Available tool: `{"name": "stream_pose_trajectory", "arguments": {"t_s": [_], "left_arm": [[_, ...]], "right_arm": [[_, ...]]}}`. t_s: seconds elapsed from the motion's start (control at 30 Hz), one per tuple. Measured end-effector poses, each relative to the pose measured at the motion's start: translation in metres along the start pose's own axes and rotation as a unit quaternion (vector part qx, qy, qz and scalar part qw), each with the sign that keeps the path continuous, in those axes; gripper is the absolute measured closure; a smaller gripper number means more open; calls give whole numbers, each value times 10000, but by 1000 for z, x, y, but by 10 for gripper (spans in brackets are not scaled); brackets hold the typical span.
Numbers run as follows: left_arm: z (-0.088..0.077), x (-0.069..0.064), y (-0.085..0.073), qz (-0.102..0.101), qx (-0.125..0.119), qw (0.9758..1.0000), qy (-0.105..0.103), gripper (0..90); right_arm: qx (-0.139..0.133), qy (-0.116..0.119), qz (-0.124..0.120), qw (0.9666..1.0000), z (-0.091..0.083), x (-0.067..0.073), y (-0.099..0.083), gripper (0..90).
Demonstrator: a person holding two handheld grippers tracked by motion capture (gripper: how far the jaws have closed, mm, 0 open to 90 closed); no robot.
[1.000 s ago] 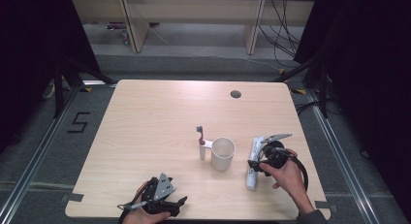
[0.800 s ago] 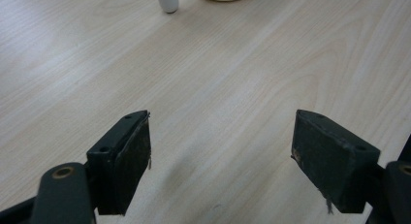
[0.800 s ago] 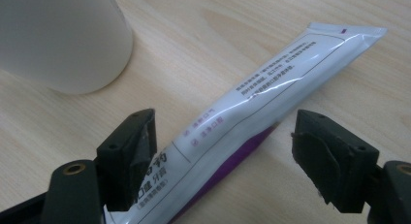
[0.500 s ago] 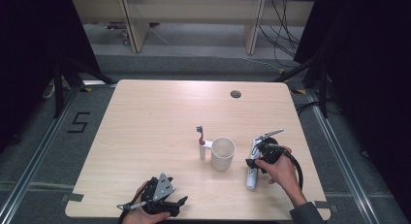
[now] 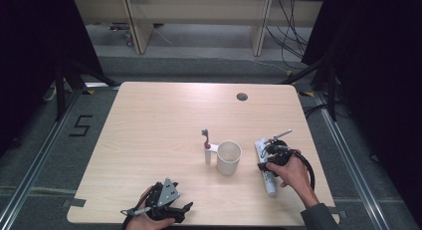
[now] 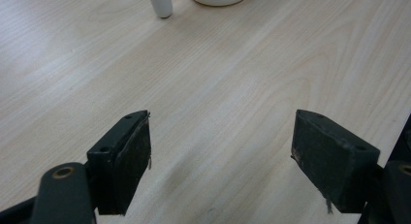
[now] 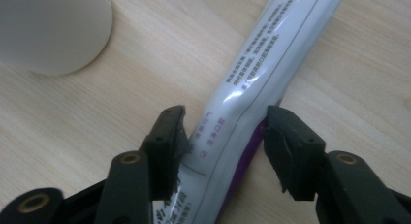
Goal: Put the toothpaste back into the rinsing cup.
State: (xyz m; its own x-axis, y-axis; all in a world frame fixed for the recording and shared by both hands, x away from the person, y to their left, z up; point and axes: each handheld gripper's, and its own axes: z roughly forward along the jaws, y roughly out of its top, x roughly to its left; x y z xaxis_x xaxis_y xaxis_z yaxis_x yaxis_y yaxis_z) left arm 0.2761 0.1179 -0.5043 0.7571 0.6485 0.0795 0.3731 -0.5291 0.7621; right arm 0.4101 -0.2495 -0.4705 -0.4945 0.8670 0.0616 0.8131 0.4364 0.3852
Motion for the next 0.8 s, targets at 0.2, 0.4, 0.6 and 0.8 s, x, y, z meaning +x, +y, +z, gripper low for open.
{"name": "stream_pose_trajectory", "arguments": {"t_s": [0.2, 0.4, 0.6, 0.8], "left_arm": [[0, -1, 0, 5, -32, 10000, -30, 217], [0, -3, 1, 127, 54, 9999, -61, 217], [-1, -4, 1, 97, 18, 9999, -131, 217], [-1, -4, 1, 138, 62, 9998, -97, 217]], "right_arm": [[345, -52, -15, 9994, 1, -2, 1, 562], [601, -54, -308, 9977, 0, -9, 7, 589], [719, -147, -408, 9965, -5, -11, 14, 700], [981, -174, -417, 9941, 0, -15, 17, 745]]}}
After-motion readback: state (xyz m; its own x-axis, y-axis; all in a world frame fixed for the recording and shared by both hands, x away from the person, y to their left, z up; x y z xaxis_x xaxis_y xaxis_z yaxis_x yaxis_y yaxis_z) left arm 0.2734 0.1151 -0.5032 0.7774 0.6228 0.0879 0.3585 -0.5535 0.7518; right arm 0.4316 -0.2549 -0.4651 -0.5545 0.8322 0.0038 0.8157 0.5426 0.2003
